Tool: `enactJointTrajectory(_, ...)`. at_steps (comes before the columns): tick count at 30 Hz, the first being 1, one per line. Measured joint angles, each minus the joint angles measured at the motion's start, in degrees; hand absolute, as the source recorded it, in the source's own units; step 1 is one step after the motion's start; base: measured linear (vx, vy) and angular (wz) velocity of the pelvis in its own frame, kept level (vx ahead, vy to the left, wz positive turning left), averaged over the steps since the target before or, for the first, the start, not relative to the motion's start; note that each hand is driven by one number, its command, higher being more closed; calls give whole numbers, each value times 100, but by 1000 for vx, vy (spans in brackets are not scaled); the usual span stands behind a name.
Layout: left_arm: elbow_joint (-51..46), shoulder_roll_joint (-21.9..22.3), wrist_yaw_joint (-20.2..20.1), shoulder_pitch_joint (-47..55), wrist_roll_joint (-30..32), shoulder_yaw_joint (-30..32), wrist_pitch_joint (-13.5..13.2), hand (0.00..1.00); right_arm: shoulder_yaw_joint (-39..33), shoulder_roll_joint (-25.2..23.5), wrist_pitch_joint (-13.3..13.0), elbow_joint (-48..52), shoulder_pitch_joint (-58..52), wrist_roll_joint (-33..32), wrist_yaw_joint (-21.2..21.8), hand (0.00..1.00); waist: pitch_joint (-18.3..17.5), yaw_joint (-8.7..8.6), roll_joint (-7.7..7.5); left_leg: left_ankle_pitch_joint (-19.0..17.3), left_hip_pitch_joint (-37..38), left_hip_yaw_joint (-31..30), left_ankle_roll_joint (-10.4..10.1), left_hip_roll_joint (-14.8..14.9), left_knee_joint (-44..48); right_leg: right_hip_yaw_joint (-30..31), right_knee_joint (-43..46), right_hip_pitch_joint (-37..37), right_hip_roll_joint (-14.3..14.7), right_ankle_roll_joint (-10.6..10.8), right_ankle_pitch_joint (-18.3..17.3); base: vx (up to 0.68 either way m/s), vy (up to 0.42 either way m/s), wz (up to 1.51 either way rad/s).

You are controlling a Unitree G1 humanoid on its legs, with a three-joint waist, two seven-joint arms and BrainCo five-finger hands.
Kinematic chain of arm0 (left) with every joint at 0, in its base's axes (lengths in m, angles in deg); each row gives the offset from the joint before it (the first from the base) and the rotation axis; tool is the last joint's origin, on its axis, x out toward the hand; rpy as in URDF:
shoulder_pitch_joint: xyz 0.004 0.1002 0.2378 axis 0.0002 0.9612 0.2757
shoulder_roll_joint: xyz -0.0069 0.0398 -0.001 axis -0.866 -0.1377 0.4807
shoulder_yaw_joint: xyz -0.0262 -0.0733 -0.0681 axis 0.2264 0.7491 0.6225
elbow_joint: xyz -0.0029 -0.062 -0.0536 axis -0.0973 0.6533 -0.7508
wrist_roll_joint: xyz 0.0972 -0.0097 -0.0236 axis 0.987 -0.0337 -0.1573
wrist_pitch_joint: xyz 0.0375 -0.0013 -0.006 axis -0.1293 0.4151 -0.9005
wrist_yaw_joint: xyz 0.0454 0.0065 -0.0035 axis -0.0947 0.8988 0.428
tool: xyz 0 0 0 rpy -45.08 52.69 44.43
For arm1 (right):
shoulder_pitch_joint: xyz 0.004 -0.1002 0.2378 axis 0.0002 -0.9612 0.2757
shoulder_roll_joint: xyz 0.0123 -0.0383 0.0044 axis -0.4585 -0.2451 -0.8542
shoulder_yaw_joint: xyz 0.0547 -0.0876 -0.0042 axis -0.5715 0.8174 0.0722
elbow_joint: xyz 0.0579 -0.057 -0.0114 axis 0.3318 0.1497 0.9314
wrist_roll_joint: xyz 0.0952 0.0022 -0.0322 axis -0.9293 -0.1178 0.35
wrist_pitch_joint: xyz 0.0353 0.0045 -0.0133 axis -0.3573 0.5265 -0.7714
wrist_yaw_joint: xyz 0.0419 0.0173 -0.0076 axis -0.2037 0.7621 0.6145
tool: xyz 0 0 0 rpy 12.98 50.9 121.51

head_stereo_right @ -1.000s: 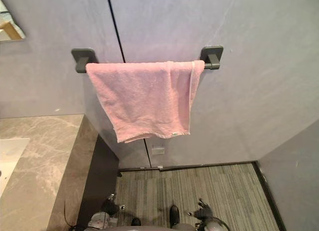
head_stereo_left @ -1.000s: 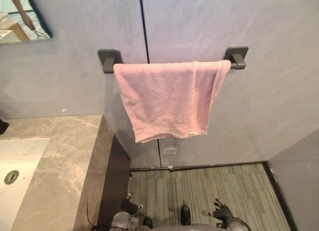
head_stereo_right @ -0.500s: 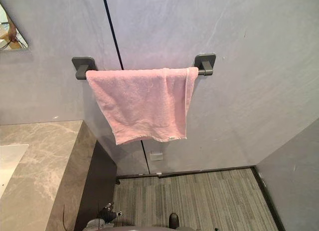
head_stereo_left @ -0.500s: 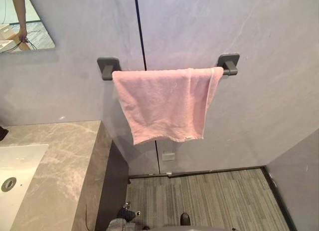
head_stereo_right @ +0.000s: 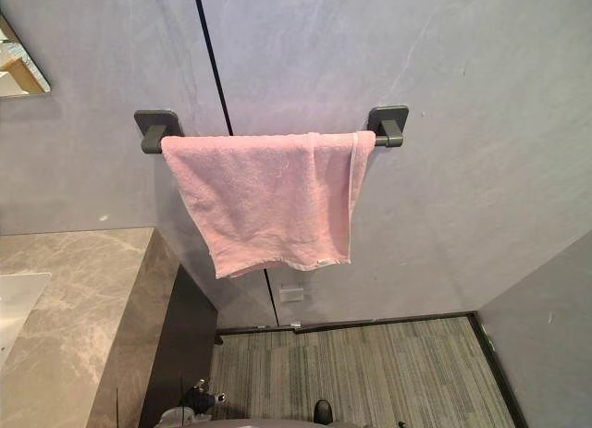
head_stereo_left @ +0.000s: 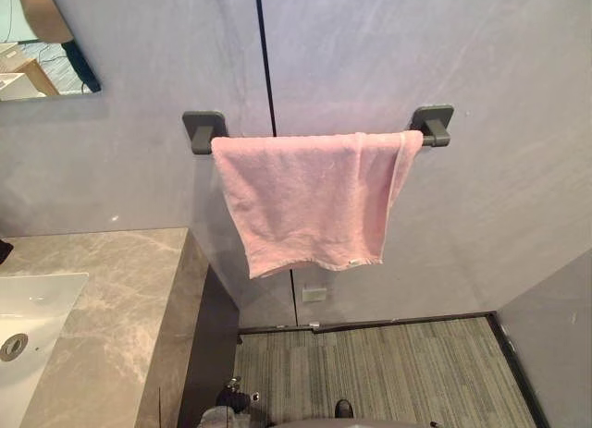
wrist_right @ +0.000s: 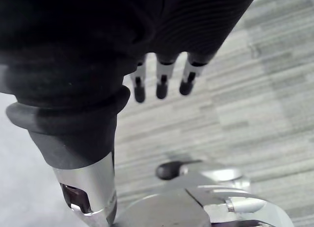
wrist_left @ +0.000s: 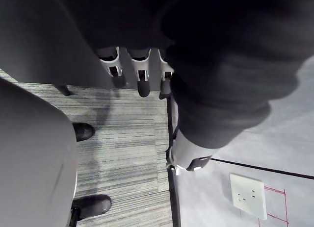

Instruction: Organize washtable

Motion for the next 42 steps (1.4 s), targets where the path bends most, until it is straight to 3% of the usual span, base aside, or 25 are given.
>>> enactJointTrajectory(14, 102, -4, 10, -59, 26, 119, 77, 0, 172, 23, -23, -21, 14, 33, -7, 0, 4, -16, -20, -52, 73, -17, 9, 32, -19, -30, 0, 46, 32, 5, -89, 2, 1, 0)
enactJointTrajectory(19, 147, -30, 11, -62, 137, 169, 76, 0, 222, 33, -43, -160, 129, 34, -3, 0, -7, -127, -54, -99, 75, -15, -30, 85, -17, -31, 0, 49, 84, -12, -138, 17, 2, -1)
enactJointTrajectory(42, 150, -30, 125, -81, 224, 193, 31, 0, 229, 36, -112, -165, 155, 35, -3, 0, -5, -138, -68, -146, 95, 0, -16, 87, -10, -29, 0, 62, 89, -19, -179, 9, 9, -1)
